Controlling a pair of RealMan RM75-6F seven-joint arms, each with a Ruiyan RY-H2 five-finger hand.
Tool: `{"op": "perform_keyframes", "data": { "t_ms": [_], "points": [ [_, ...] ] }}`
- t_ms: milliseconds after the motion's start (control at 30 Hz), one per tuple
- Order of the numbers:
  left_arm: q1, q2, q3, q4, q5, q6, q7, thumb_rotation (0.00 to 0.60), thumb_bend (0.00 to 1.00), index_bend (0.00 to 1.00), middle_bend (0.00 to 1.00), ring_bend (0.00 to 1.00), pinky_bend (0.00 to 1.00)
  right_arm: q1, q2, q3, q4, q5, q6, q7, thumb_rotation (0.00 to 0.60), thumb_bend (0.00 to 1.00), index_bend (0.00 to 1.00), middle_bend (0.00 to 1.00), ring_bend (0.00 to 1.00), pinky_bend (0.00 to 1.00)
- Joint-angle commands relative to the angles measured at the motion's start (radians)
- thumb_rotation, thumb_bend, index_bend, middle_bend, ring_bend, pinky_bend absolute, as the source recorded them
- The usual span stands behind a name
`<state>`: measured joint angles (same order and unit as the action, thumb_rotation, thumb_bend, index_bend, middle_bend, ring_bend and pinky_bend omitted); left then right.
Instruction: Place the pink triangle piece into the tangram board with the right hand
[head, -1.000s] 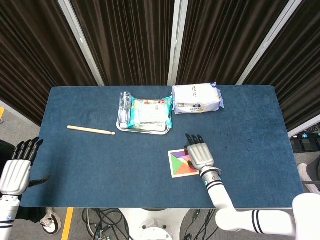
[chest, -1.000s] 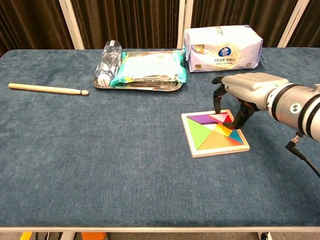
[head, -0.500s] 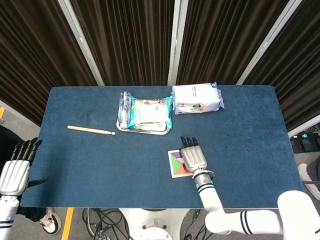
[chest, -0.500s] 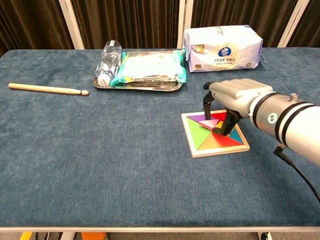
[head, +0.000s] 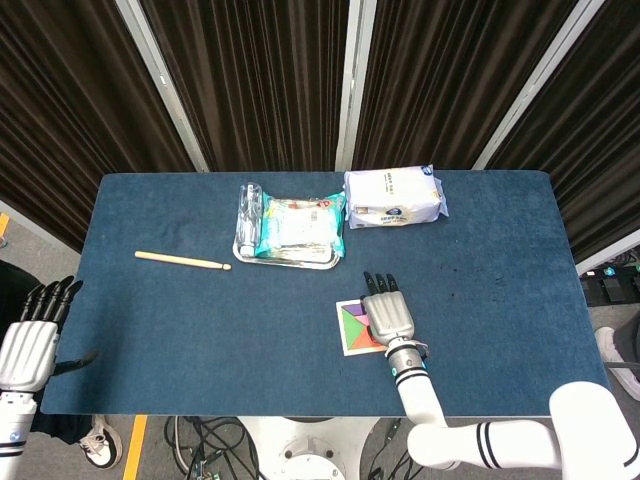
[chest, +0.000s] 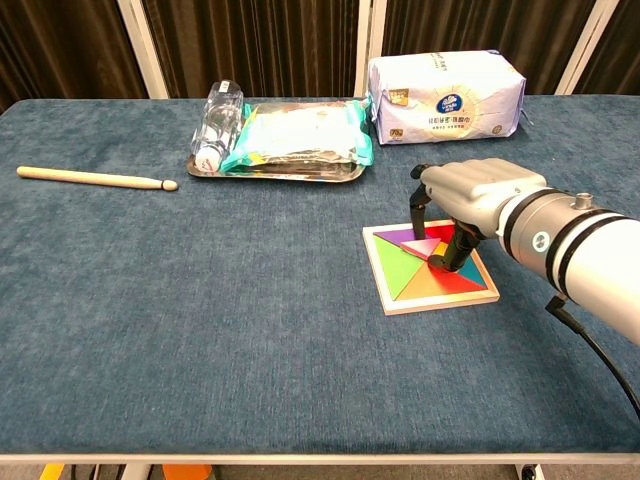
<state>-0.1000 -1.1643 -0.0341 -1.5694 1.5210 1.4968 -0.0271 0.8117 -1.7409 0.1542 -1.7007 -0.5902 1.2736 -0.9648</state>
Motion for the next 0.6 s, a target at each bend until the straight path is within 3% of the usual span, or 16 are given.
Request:
{"op": "perform_keyframes", "data": {
  "t_ms": [33,433,500,600],
  "points": [
    [0.0,0.0,0.0,0.0,0.001,-0.001,0.002,0.6,0.0,0.02,0.0,0.0,0.0,0.001,-0.001,0.001,0.002,0.003,-0.002,-0.001,0.6,0.28,0.57,0.0,0.0,0.0],
    [0.0,0.001,0.0,-0.004,0.0,-0.002,0.008,0.6,0.0,0.02,0.0,0.0,0.0,0.002,-0.005,-0.002,0.01,0.003,0.0,-0.01,0.6,0.28,0.53,0.0,0.0,0.0],
    [0.0,0.0,0.0,-0.004,0.0,-0.003,0.009,0.6,0.0,0.02,0.0,0.0,0.0,0.002,-0.004,-0.001,0.009,0.004,0.0,-0.009,0.6,0.28,0.5,0.0,0.0,0.0],
    [0.0,-0.001,0.0,-0.003,-0.002,-0.004,0.01,0.6,0.0,0.02,0.0,0.0,0.0,0.002,-0.001,-0.002,0.007,0.008,-0.002,-0.012,0.6,0.28,0.38,0.0,0.0,0.0]
  ]
}}
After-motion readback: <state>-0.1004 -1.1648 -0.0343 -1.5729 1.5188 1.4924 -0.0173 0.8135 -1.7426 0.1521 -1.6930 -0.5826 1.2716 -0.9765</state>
